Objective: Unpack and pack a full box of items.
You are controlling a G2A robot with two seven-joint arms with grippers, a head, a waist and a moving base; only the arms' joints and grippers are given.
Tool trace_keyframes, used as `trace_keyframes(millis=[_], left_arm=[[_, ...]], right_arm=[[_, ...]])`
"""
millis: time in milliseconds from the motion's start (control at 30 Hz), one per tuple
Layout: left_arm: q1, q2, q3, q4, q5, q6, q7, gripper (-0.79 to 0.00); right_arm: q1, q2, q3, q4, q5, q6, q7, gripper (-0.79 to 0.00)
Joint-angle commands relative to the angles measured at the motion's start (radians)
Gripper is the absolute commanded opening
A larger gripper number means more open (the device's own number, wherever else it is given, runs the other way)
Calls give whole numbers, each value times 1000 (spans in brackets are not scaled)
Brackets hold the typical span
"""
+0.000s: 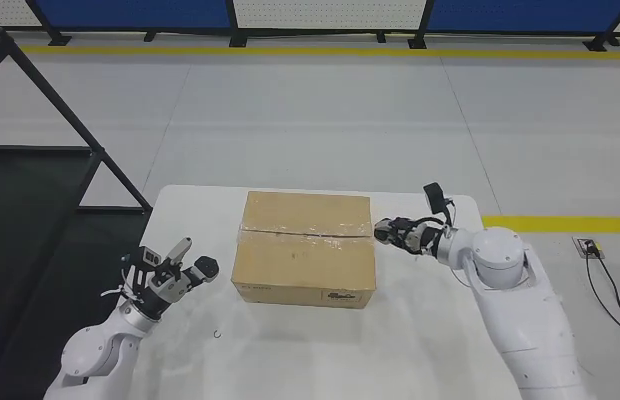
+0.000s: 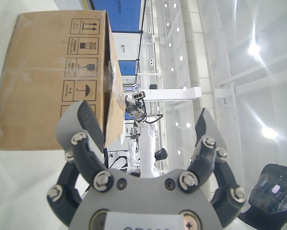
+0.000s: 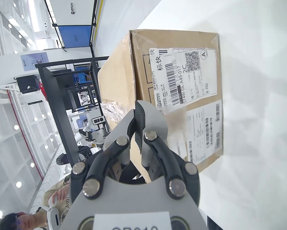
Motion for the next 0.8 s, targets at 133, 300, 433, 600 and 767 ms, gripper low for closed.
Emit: trace_keyframes(millis=[133,300,433,600,767], left_arm=[[-4,0,7,-1,2,4,4,0],[-4,1,12,-4,4,3,7,0],[-2,2,12,-6,6,1,7,0],[3,3,12,-8,6,0,14,0],[6,4,14,-13,6,3,13,0]], right_arm=[[-14,8,-5,0,-4,7,17,-785],[-2,9,-24,28,5,4,11,-785],[13,7,-46,55,11,1,9,-785],[32,6,-71,91,17,-4,8,-785],[51,5,-93,123,16,-4,-1,-785]])
